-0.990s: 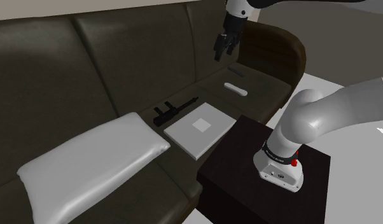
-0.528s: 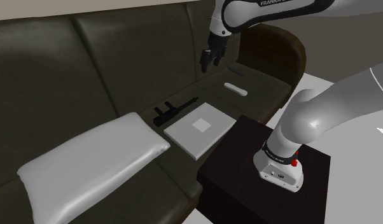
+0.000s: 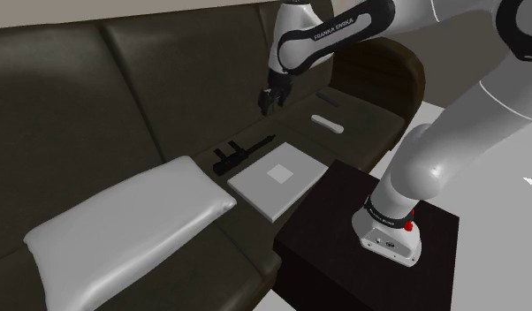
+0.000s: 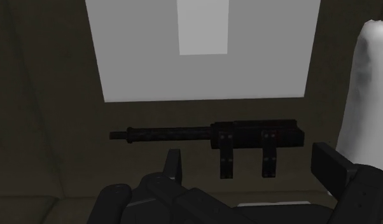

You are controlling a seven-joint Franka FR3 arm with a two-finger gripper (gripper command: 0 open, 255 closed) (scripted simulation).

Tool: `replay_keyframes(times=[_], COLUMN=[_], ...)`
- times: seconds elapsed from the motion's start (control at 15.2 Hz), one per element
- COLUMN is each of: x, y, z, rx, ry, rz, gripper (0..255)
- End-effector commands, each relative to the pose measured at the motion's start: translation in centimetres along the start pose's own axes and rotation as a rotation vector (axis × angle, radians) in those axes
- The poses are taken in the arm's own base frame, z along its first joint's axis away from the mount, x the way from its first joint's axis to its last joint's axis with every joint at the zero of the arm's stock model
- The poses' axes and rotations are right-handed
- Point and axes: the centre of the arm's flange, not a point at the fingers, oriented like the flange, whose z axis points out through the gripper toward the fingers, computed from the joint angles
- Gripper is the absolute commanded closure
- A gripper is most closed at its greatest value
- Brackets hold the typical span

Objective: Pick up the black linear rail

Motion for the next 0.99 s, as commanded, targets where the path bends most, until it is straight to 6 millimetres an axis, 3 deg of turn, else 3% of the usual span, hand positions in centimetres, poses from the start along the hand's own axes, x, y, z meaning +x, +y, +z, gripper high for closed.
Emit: replay_keyframes(times=[0.0, 0.92], x=[1.3, 10.4], y=[-0.2, -1.5], z=[2.6, 18.6], rx=[0.000, -0.004], ry=[0.001, -0.001], rz=[0.003, 0.021], gripper=[0, 0])
